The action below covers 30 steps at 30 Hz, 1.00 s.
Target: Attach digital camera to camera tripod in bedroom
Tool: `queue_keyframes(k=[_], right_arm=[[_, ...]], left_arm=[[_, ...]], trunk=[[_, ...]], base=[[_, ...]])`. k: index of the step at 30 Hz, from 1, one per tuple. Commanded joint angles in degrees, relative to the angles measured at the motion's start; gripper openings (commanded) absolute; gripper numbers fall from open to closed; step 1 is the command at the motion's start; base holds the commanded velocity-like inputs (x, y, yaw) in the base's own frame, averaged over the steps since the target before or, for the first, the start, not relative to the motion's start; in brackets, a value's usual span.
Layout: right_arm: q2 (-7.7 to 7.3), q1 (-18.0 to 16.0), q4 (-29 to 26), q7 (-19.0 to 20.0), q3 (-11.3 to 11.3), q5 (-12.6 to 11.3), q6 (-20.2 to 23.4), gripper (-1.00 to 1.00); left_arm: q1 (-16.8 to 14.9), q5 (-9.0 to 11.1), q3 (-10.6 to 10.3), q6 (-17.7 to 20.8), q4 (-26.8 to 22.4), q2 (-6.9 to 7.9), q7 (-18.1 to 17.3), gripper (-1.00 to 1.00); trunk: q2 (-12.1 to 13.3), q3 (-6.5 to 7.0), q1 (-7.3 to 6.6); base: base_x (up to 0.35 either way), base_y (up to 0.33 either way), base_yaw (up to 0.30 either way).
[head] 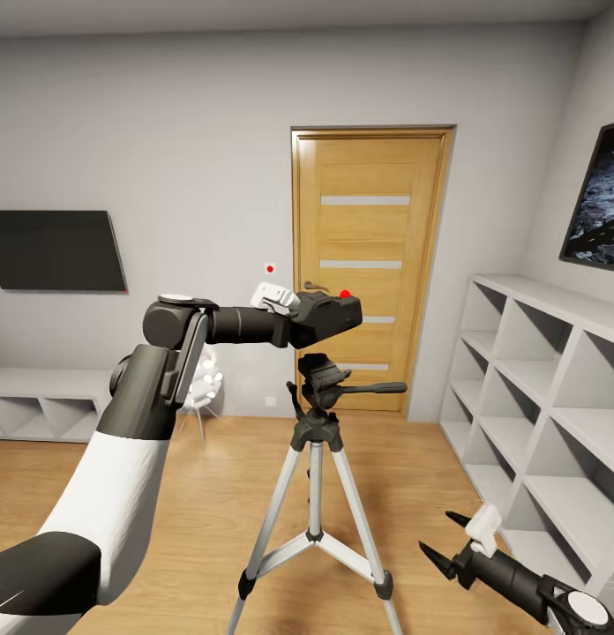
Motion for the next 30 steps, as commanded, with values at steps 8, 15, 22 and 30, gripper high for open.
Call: queue_keyframes(k=[8, 15, 22, 30], right_arm=[[4.78, -1.78, 0.48, -2.65, 1.84, 0.4, 1.54, 1.0], [5.68, -2.08, 1.1, -5.35, 4.01, 0.58, 1.59, 1.0], [6.54, -4.14, 3.29, -7.16, 5.42, 0.6, 2.75, 1.0], [8.37, -10.38, 13.41, -11.56, 8.87, 0.68, 2.99, 1.0]], left_arm=[[-0.03, -0.51, 0.06, 0.25, -0.07, -0.07, -0.7, -1.0], [-0.03, -0.51, 0.06, 0.25, -0.35, -0.1, -0.73, -1.0], [-0.03, -0.51, 0.01, 0.25, -0.53, -0.16, -0.74, -1.0], [-0.03, -0.51, -0.02, 0.25, -0.56, -0.17, -0.75, -1.0]], trunk=[[-0.05, -0.03, 0.02], [-0.05, -0.03, 0.02], [-0.05, -0.03, 0.02], [-0.05, -0.03, 0.02]], base=[[0.0, 0.0, 0.0], [0.0, 0.0, 0.0], [0.0, 0.0, 0.0], [0.0, 0.0, 0.0]])
